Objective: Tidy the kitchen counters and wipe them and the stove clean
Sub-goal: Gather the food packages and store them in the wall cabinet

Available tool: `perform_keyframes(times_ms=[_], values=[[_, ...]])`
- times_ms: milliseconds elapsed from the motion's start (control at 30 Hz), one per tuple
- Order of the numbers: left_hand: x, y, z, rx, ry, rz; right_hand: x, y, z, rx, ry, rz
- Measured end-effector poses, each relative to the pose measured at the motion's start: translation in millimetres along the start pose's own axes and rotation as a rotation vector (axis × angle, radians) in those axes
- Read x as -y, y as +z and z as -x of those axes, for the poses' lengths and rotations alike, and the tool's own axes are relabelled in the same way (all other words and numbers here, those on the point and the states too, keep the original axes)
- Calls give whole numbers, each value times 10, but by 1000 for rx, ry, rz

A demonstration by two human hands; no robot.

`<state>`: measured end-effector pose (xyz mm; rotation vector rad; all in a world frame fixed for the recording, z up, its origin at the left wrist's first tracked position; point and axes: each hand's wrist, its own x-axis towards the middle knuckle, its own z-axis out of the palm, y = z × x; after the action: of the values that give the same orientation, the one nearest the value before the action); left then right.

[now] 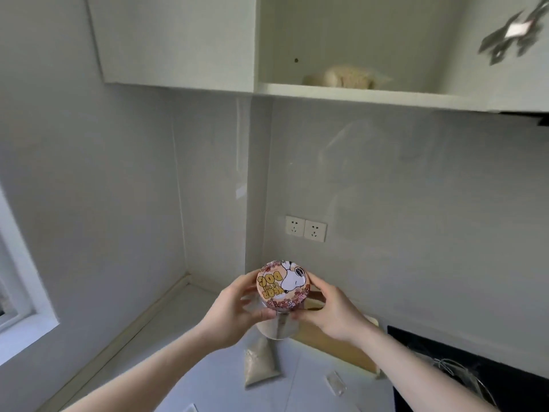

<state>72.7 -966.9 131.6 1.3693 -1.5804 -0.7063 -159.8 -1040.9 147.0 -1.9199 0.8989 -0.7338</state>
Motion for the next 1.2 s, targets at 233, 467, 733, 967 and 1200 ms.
perform_keyframes(times_ms=[233,467,733,967,1200], values=[[-1371,-654,-338,-159,306,72,1434,-563,-131,-167,-322,-95],[-2514,-1108,-551,-220,475,81,2441,-858,-255,-377,-591,-145],[-3364,-1347,-1033,-213,489,215,3301,-1191,-410,-592,-707,-110],[-3798,-1304,-1491,-239,472,174,3522,-1486,-665,-788,-608,-53],[-4017,-1111,-1871,-186,427,116,3452,-1813,-818,-916,-549,1]])
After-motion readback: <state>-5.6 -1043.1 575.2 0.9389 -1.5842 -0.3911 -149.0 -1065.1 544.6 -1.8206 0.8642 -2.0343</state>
